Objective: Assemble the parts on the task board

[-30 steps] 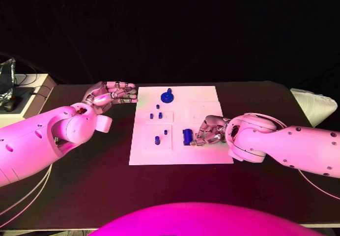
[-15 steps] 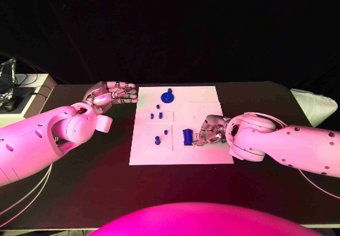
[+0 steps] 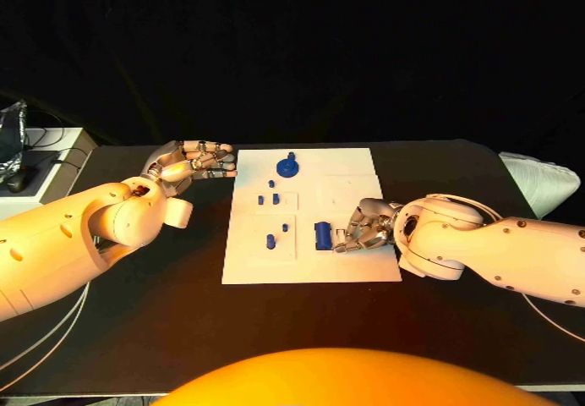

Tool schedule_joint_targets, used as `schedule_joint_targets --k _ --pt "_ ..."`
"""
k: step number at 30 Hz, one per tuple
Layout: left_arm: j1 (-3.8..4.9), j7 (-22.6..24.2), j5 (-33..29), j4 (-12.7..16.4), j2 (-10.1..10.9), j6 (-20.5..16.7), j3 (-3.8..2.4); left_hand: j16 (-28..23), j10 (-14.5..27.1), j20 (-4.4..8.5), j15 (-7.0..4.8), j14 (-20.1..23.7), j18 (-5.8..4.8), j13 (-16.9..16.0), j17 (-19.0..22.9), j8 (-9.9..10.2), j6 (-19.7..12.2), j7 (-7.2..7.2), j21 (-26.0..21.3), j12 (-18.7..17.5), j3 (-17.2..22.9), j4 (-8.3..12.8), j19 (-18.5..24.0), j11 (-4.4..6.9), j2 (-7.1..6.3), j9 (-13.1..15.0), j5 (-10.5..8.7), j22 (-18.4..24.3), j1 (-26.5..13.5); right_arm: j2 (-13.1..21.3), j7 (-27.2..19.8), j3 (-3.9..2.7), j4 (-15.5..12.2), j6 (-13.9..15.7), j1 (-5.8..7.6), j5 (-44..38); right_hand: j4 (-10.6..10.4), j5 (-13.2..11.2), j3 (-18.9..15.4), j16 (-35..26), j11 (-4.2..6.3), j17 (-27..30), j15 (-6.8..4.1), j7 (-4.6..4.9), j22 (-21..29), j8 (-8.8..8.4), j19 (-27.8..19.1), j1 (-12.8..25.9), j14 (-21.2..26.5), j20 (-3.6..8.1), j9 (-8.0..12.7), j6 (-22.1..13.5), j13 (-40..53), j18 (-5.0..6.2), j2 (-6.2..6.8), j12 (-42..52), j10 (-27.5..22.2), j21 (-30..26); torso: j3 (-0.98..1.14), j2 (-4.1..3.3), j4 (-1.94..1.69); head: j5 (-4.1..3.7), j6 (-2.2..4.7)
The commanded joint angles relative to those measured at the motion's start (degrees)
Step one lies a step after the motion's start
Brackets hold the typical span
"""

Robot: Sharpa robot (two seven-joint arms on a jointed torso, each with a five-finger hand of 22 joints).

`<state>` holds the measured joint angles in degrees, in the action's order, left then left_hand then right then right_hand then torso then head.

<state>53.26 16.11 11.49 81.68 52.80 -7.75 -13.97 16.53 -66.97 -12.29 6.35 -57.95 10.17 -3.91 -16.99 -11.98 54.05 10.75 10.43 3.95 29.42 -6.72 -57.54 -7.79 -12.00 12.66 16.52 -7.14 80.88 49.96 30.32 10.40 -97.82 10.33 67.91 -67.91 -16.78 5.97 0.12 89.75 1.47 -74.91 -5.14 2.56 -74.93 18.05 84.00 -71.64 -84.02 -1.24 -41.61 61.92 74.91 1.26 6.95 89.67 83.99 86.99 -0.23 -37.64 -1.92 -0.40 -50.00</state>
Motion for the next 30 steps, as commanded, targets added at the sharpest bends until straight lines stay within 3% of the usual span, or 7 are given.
schedule_joint_targets --k 1,8,13,19,24,26,30 --pt "-0.05 0.27 -0.29 -0.07 -0.16 0.3 -0.03 -0.26 0.19 -0.3 -0.06 0.38 0.16 0.01 -0.15 -0.14 0.04 0.16 -0.43 -0.13 0.25 0.09 0.09 -0.23 0.23 -0.11 0.28 0.1 0.21 1.79 -4.27 -0.34 -0.72 2.5 0.7 2.73 0.0 0.24 1.23 0.25 -0.41 -15.09 0.49 0.68 -14.46 -1.18 5.48 -0.04 -5.98 -0.05 0.57 -1.24 15.09 -0.8 0.73 0.33 6.01 0.54 -0.01 0.02 0.06 -0.26 0.0" --pt "-0.08 0.5 -0.29 -0.4 -0.34 0.32 -0.03 -0.29 0.2 -0.33 -0.03 0.38 0.16 0.01 -0.24 -0.11 -0.01 0.2 -0.49 -0.13 0.14 0.16 0.07 -0.29 -0.04 -0.15 0.19 0.14 0.18 5.95 -6.87 -0.75 -0.21 0.92 3.5 7.05 0.22 0.84 3.6 0.25 -1.57 -15.09 1.49 1.99 -14.6 -4.52 5.6 -2.35 -5.98 -0.87 2.43 -3.11 15.09 -0.91 -0.09 0.33 6.01 1.13 -0.03 0.12 0.16 -0.95 0.0" --pt "-0.1 0.49 -0.29 -0.5 -0.55 0.36 -0.03 -0.3 0.19 -0.35 -0.02 0.38 0.15 0.01 -0.27 -0.11 -0.02 0.21 -0.51 -0.13 0.09 0.13 0.06 -0.3 -0.11 -0.16 0.16 0.16 0.11 8.49 -5.31 -0.82 0.5 -3.22 4.9 5.95 0.36 1.76 5.06 0.25 -1.78 -15.09 1.81 2.14 -14.79 -5.99 5.76 -3.98 -5.98 -1.23 4.08 -2.2 15.09 -1.05 -0.83 0.33 6.01 1.89 -0.01 0.09 0.2 -1.78 0.0" --pt "-0.12 0.47 -0.29 -0.62 -0.74 0.42 -0.03 -0.3 0.15 -0.37 -0.01 0.35 0.16 0.0 -0.32 -0.12 0.01 0.22 -0.55 -0.11 0.04 0.03 0.04 -0.31 -0.13 -0.17 0.14 0.18 -0.02 9.3 -1.85 -0.72 1.29 -8.38 5.21 0.67 0.23 3.02 6.12 0.25 -1.25 -15.09 1.54 1.47 -14.79 -6.03 5.76 -4.39 -5.98 -1.23 4.93 0.48 15.09 -1.05 -1.09 0.33 6.01 1.91 0.06 0.06 0.32 -2.4 0.0" --pt "-0.14 0.45 -0.28 -0.68 -0.93 0.43 -0.03 -0.3 0.15 -0.37 -0.01 0.35 0.16 0.0 -0.32 -0.12 0.01 0.22 -0.55 -0.11 0.04 0.03 0.04 -0.31 -0.13 -0.17 0.14 0.18 -0.02 9.12 -0.11 -0.46 1.87 -9.43 5.01 -2.91 0.11 3.5 6.18 0.25 -0.82 -15.09 1.15 0.98 -14.78 -5.51 5.74 -3.35 -5.98 -0.97 4.39 1.72 15.09 -1.04 -0.97 0.33 6.01 1.86 0.12 0.12 0.45 -2.42 0.0" --pt "-0.16 0.46 -0.27 -0.68 -1.06 0.46 -0.03 -0.3 0.15 -0.37 -0.01 0.35 0.16 0.0 -0.32 -0.12 0.01 0.22 -0.55 -0.11 0.04 0.03 0.04 -0.31 -0.13 -0.17 0.14 0.18 -0.02 8.9 0.38 -0.36 2.04 -9.67 4.8 -3.66 0.08 6.46 5.97 0.25 -0.66 -15.09 0.97 0.86 -14.76 -5.48 5.73 -1.12 -5.98 -0.76 3.83 1.73 15.09 -1.02 -0.8 0.33 6.01 1.79 0.05 0.09 0.32 -2.56 0.0" --pt "-0.22 0.43 -0.27 -0.71 -1.24 0.49 -0.03 -0.3 0.15 -0.37 -0.01 0.35 0.16 0.0 -0.32 -0.12 0.01 0.22 -0.55 -0.11 0.04 0.03 0.04 -0.31 -0.13 -0.17 0.14 0.18 -0.02 8.3 1.09 -0.18 2.47 -9.46 4.44 -4.53 -0.07 7.01 5.06 0.25 -0.59 -15.09 0.91 0.75 -14.7 -5.19 5.68 2.21 -5.98 -0.7 2.86 2.14 15.09 -0.98 0.33 0.33 6.01 1.57 0.06 0.03 0.27 -2.82 0.0"
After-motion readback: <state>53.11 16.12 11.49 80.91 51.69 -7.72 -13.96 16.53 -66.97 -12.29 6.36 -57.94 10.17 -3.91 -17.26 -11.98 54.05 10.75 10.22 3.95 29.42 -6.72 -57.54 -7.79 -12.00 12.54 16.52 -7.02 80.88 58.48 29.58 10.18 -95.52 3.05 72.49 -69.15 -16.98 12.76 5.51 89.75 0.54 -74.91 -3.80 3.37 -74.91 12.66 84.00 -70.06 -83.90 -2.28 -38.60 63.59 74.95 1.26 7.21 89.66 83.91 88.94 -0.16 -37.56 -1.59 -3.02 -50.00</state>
